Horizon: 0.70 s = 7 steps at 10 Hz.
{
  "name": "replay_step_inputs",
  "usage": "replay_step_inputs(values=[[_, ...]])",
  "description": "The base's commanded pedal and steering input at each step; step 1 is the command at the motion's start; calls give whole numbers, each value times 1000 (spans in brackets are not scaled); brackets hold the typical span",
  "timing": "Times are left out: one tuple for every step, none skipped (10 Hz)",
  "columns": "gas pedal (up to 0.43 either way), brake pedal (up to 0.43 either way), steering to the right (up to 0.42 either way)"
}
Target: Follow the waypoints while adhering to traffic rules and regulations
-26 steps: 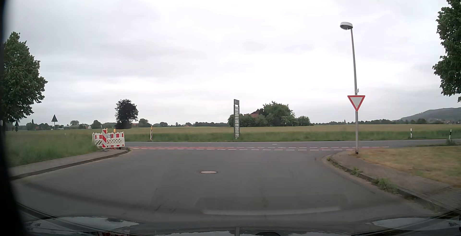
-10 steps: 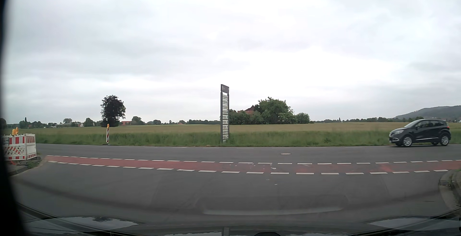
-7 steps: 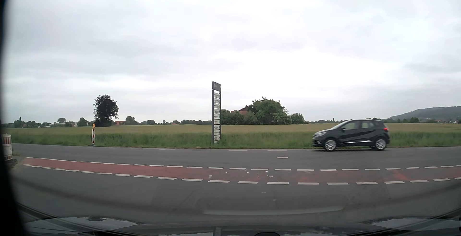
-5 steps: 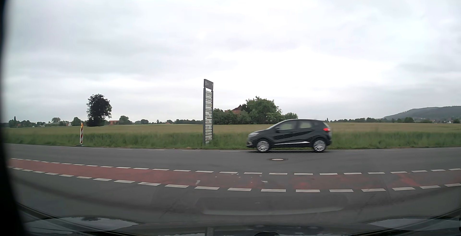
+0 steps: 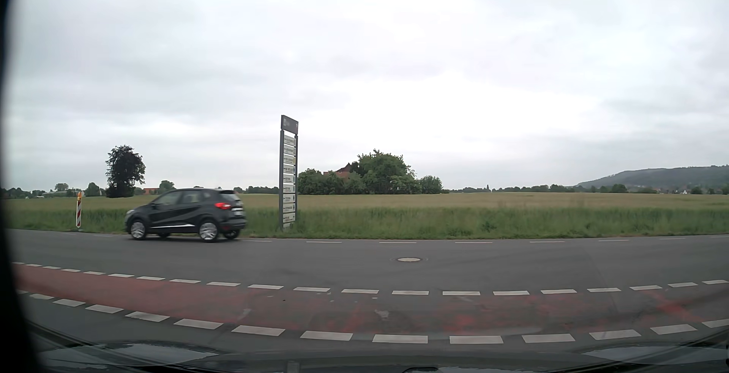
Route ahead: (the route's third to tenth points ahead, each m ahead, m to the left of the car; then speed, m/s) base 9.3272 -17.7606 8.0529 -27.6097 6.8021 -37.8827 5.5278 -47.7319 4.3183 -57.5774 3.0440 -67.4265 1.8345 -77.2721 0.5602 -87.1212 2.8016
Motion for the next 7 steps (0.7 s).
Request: replay_step_inputs(values=[[0, 280, 251], [0, 274, 268], [0, 274, 280], [0, 274, 283], [0, 280, 283], [0, 280, 283], [0, 274, 285]])
